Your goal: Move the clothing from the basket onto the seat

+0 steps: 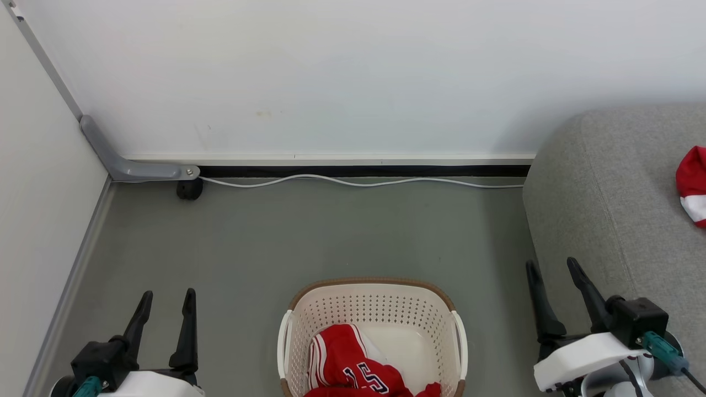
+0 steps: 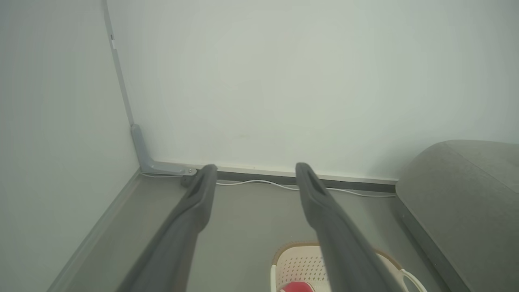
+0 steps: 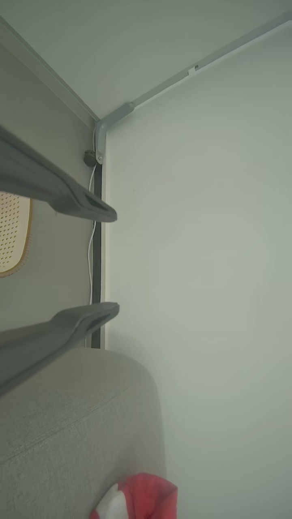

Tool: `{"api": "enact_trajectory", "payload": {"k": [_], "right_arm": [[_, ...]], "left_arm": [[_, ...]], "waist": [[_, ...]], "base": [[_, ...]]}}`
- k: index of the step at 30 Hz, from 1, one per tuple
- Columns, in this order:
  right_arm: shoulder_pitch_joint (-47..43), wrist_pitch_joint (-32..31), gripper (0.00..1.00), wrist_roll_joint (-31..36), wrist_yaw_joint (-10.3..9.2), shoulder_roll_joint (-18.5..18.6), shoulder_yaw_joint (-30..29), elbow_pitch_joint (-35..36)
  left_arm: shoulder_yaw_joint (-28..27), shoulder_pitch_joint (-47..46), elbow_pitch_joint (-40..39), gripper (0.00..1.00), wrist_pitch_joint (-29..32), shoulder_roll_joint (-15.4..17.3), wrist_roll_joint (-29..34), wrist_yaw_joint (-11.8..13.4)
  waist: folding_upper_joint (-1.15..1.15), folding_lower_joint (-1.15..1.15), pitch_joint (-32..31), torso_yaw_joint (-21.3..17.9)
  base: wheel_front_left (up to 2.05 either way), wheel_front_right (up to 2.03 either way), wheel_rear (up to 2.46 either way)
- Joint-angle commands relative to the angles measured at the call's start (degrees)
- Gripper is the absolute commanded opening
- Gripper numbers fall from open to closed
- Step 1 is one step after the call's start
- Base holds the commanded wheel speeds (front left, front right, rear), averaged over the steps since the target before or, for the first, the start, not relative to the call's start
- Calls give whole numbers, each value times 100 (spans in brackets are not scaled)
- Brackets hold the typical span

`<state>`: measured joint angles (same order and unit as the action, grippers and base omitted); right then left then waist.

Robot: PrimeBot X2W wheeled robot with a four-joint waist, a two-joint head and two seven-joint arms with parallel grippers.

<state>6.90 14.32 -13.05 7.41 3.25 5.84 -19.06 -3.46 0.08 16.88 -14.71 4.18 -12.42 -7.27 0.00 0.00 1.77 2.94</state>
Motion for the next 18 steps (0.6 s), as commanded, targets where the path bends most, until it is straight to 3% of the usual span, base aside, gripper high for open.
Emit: {"api": "enact_trajectory", "payload": {"k": [1, 18], "right_arm": [[37, 68, 100, 81, 8, 4, 75, 152], [-8, 68, 100, 89, 8, -35, -53, 144]], "left_arm": [[-146, -50, -192, 100, -29, 41, 72, -21], [147, 44, -165, 100, -29, -29, 54, -22]], "waist": [[0, 0, -4, -1], [0, 0, 97, -15]], "base": [[0, 0, 0], [0, 0, 0]]}}
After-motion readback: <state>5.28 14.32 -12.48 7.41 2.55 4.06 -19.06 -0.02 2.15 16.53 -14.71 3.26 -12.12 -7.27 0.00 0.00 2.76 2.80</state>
